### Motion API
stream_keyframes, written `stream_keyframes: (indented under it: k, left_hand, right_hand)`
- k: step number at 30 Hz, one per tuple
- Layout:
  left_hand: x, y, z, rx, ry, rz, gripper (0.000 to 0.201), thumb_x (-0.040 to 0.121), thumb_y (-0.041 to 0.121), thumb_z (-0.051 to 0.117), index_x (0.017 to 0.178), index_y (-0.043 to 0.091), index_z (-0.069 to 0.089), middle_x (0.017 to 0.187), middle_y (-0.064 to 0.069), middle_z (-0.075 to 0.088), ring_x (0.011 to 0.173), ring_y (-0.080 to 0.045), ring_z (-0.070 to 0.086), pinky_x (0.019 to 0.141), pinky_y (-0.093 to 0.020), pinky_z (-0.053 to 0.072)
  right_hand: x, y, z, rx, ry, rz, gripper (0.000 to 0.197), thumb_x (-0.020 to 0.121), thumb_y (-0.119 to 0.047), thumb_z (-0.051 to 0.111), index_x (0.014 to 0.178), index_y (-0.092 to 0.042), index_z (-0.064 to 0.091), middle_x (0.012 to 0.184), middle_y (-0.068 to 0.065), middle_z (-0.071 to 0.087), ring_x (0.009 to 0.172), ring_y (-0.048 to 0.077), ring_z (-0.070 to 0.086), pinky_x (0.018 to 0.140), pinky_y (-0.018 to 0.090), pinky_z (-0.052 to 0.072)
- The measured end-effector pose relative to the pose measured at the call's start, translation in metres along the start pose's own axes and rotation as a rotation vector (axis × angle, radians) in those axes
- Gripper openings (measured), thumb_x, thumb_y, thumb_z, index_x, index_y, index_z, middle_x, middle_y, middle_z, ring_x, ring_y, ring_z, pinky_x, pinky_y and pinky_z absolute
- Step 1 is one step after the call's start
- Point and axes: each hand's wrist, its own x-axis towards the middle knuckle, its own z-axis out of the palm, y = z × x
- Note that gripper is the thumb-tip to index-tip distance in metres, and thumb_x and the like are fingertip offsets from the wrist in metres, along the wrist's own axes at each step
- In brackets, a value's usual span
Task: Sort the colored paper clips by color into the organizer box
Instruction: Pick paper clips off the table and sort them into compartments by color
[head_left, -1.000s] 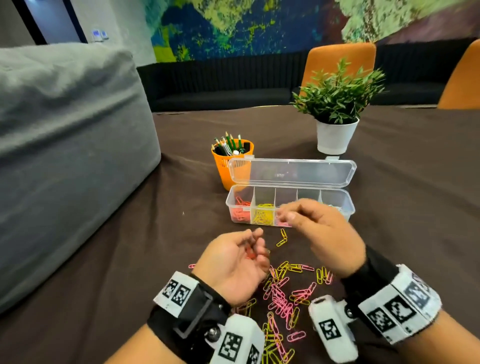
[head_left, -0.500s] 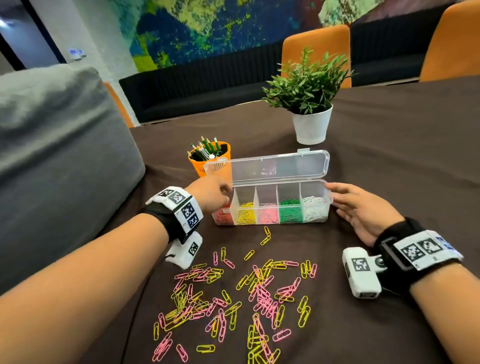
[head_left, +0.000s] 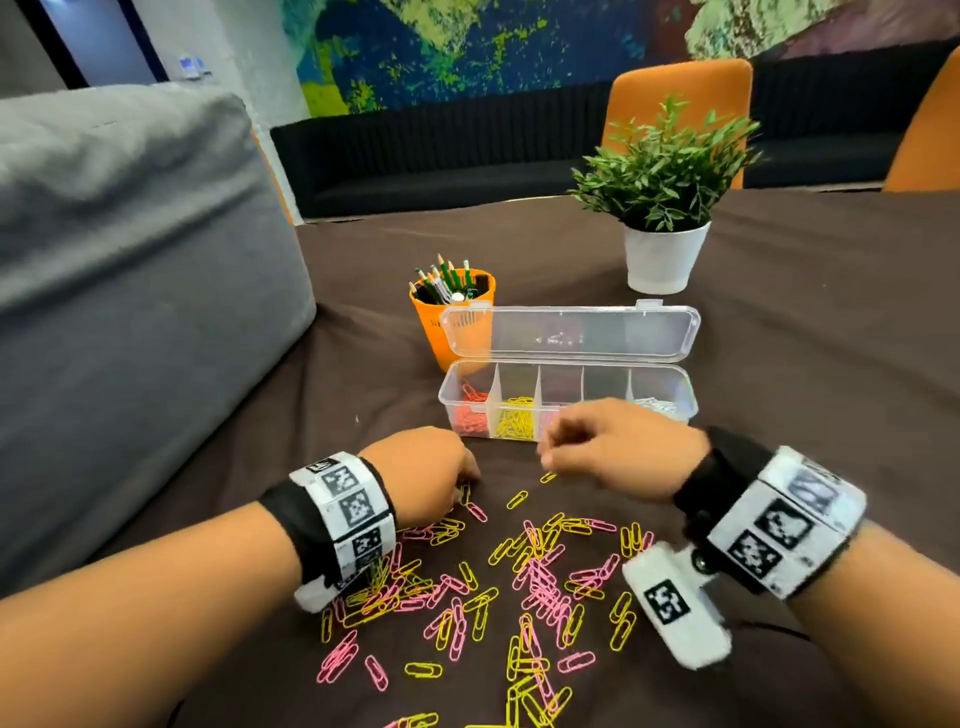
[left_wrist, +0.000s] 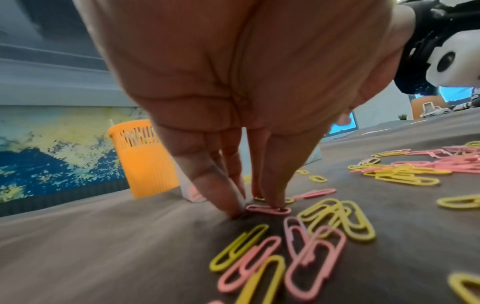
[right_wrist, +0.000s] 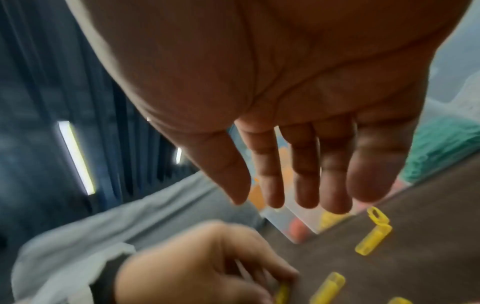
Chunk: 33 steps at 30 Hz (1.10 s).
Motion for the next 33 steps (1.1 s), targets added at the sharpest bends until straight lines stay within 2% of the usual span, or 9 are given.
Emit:
stream_keyframes:
  k: [5, 11, 15, 18, 21, 23, 27, 30, 33]
  left_hand:
    - [0.001, -0.006, 0.000, -0.067, 0.014, -0.050, 0.015, 0.087, 0.022, 0.063, 0.098, 0.027, 0.072, 0.100, 0.007, 0.070, 0.096, -0.017, 0.064, 0.079, -0.029, 0.049]
    - [-0.003, -0.017, -0.006, -0.360, 0.092, -0.122, 0.017, 0.084, 0.021, 0.059, 0.068, 0.022, 0.057, 0.073, 0.008, 0.061, 0.074, -0.016, 0.058, 0.068, -0.027, 0.048]
    - [-0.021, -0.027, -0.012, -1.272, 0.211, -0.367, 0.025, 0.088, 0.014, 0.045, 0.064, 0.013, 0.047, 0.057, -0.003, 0.052, 0.044, -0.016, 0.042, 0.040, -0.020, 0.032]
    - [-0.050, -0.040, -0.004, -1.777, 0.309, -0.382, 0.030, 0.094, 0.024, 0.045, 0.066, 0.019, 0.037, 0.052, 0.000, 0.039, 0.040, -0.011, 0.029, 0.035, -0.016, 0.019]
    - [-0.082, -0.045, 0.011, -2.071, 0.367, -0.317, 0.028, 0.100, 0.026, 0.054, 0.074, 0.016, 0.049, 0.060, -0.003, 0.053, 0.044, -0.007, 0.047, 0.034, -0.015, 0.038]
    - [-0.095, -0.047, 0.016, -2.182, 0.441, -0.307, 0.013, 0.098, 0.012, 0.055, 0.090, 0.005, 0.061, 0.074, -0.011, 0.068, 0.056, -0.011, 0.065, 0.046, -0.015, 0.053]
    - [-0.103, -0.060, 0.030, -1.952, 0.409, -0.329, 0.019, 0.097, 0.006, 0.055, 0.104, 0.001, 0.071, 0.075, -0.007, 0.061, 0.058, -0.008, 0.053, 0.047, -0.016, 0.043]
    - [-0.099, -0.071, 0.032, -1.140, 0.307, -0.326, 0.015, 0.084, 0.032, 0.072, 0.093, 0.021, 0.077, 0.071, 0.006, 0.064, 0.058, -0.003, 0.050, 0.054, -0.015, 0.036]
    - [-0.087, -0.067, 0.028, -0.560, 0.162, -0.189, 0.011, 0.087, 0.032, 0.070, 0.095, 0.028, 0.076, 0.072, 0.017, 0.062, 0.066, 0.006, 0.055, 0.061, -0.007, 0.036]
  right_hand:
    - [0.033, -0.007, 0.025, -0.564, -0.177, 0.079, 0.030, 0.088, -0.025, 0.061, 0.118, -0.020, 0.065, 0.117, 0.001, 0.066, 0.107, 0.021, 0.061, 0.093, 0.030, 0.050]
    - [0.045, -0.016, 0.037, -0.836, -0.245, 0.083, 0.025, 0.090, -0.014, 0.058, 0.115, -0.013, 0.064, 0.112, 0.005, 0.065, 0.105, 0.026, 0.063, 0.090, 0.032, 0.052]
    - [0.048, -0.012, 0.040, -0.774, -0.235, 0.025, 0.015, 0.086, -0.009, 0.056, 0.081, -0.023, 0.054, 0.092, 0.001, 0.064, 0.090, 0.025, 0.063, 0.080, 0.030, 0.051]
    - [0.051, -0.004, 0.039, -0.715, -0.195, 0.000, 0.018, 0.080, -0.010, 0.056, 0.083, -0.027, 0.050, 0.084, -0.006, 0.058, 0.085, 0.021, 0.057, 0.074, 0.026, 0.046]
    - [0.055, 0.000, 0.037, -0.541, -0.198, 0.038, 0.022, 0.085, -0.007, 0.057, 0.100, -0.023, 0.061, 0.075, -0.013, 0.054, 0.072, 0.012, 0.056, 0.067, 0.019, 0.044]
    - [0.055, -0.002, 0.034, -0.087, -0.155, 0.154, 0.020, 0.089, 0.001, 0.049, 0.090, -0.014, 0.063, 0.070, 0.000, 0.059, 0.056, 0.012, 0.057, 0.054, 0.018, 0.047]
    - [0.052, -0.011, 0.036, 0.464, -0.110, 0.363, 0.020, 0.088, -0.003, 0.040, 0.078, -0.009, 0.056, 0.064, 0.006, 0.050, 0.048, 0.015, 0.045, 0.041, 0.019, 0.033]
    - [0.050, -0.017, 0.043, -0.101, -0.186, 0.137, 0.009, 0.085, -0.011, 0.062, 0.077, -0.016, 0.063, 0.056, -0.011, 0.055, 0.050, 0.004, 0.047, 0.047, 0.017, 0.034]
    - [0.049, -0.018, 0.054, -0.685, -0.294, -0.035, 0.008, 0.084, -0.024, 0.070, 0.088, -0.024, 0.064, 0.070, -0.014, 0.057, 0.071, 0.006, 0.056, 0.061, 0.018, 0.040]
